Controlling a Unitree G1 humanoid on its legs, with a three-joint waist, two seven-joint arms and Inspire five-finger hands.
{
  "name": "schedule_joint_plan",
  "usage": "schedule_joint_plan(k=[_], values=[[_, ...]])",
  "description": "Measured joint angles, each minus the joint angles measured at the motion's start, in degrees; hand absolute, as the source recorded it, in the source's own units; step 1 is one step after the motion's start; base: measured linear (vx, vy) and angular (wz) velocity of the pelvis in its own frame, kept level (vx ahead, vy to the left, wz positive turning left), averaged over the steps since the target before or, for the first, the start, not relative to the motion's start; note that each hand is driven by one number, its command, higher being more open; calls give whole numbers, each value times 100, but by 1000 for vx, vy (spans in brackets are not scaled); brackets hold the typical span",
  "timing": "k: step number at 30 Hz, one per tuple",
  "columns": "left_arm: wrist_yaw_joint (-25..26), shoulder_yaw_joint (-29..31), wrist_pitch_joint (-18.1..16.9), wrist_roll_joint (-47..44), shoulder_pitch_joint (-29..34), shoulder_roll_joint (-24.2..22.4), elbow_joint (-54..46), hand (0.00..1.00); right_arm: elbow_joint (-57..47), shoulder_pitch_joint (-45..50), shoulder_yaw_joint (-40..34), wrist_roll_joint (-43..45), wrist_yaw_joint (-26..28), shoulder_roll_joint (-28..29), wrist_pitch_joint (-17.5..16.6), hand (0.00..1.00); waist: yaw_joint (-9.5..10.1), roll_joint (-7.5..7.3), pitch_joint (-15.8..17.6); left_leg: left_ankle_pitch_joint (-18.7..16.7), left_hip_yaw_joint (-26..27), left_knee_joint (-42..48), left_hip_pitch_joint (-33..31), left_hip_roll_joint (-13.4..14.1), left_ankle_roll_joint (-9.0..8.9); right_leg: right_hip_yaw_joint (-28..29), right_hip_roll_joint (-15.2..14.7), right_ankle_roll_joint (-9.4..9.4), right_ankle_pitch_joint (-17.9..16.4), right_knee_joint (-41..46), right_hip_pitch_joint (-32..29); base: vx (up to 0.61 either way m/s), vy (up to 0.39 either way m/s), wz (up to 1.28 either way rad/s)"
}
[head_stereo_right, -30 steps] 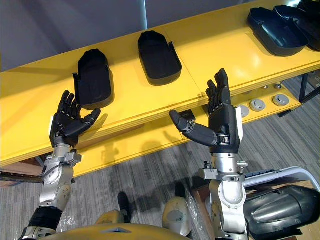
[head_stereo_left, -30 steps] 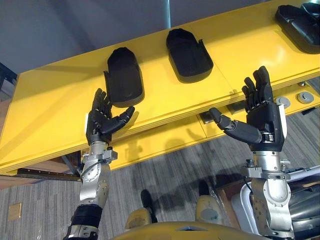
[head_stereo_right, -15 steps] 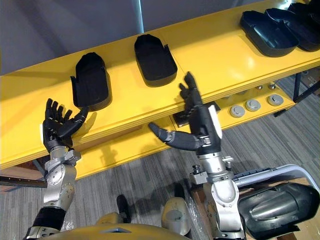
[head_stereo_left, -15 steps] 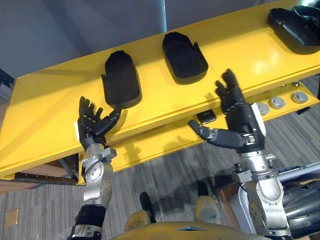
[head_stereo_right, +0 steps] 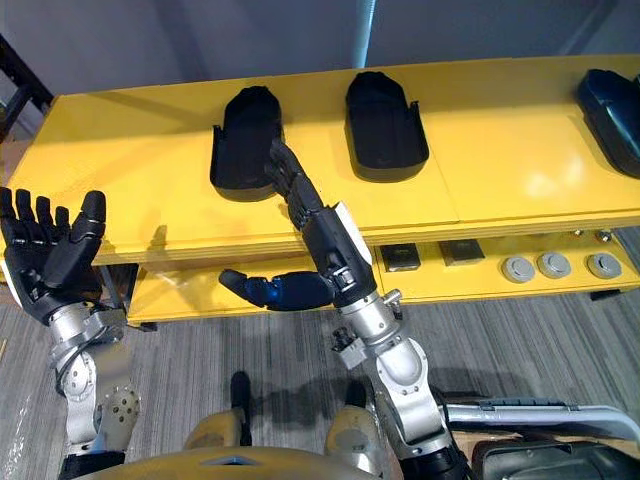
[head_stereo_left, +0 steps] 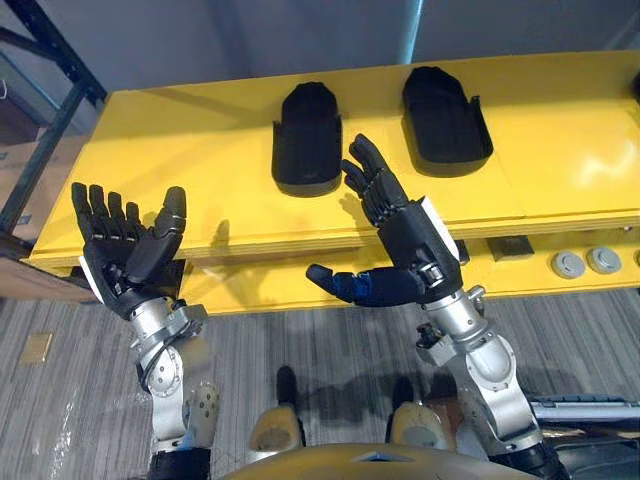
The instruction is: Walk over and take three plastic housings, then place them on the shelf
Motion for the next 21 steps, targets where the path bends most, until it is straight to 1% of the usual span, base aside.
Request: schedule_joint_plan(k=[2,4,5,7,11,15,16,21], values=[[-89,-2,-6,-77,117,0,-179,100,253,-170,74,-156,-227,33,0,100,16,-38,22,15,-50,1,-30,-3,2,-30,8,3,5,-32,2,-11,-1,15],[-214,-48,-5,-185,143,-1,-266,100,633,-336,86,-206,-450,106,0,100,102,-41,23,34,-115,13,-79,-13,12,-85,8,11,15,-62,10,23,-9,18],[-286,-103,-5,-241,142,-2,-362,100,848,-440,84,-211,-558,150,0,100,121,-41,23,102,-192,14,-129,-16,-2,-153,9,7,18,-61,9,26,-14,25],[-417,-127,-5,-241,141,-3,-436,100,1129,-609,91,-222,-688,163,0,100,167,-42,24,112,-274,16,-164,-14,-11,-245,15,1,46,-57,29,33,-26,26],[-562,-116,-4,-270,142,-41,-599,100,1236,-805,110,-417,-688,163,1,100,289,-42,25,123,-364,17,-165,-17,-25,-339,19,-28,28,-56,90,27,-27,11],[-593,-116,102,-271,142,-41,-596,100,1333,-860,220,-417,-678,178,3,100,294,-58,32,128,-468,12,-134,-15,-35,-447,24,-46,-35,-38,188,-15,-27,13],[-594,-111,102,-271,142,-43,-596,100,1400,-879,275,-417,-677,177,17,100,301,-62,35,127,-476,7,-136,-11,-37,-454,25,-79,-76,-17,183,-45,-28,5],[-657,-108,113,-271,141,-43,-595,100,1667,-915,326,-418,-649,218,136,100,312,-86,50,113,-477,-2,-147,-9,-11,-452,28,-59,-95,-17,173,-30,-12,0]])
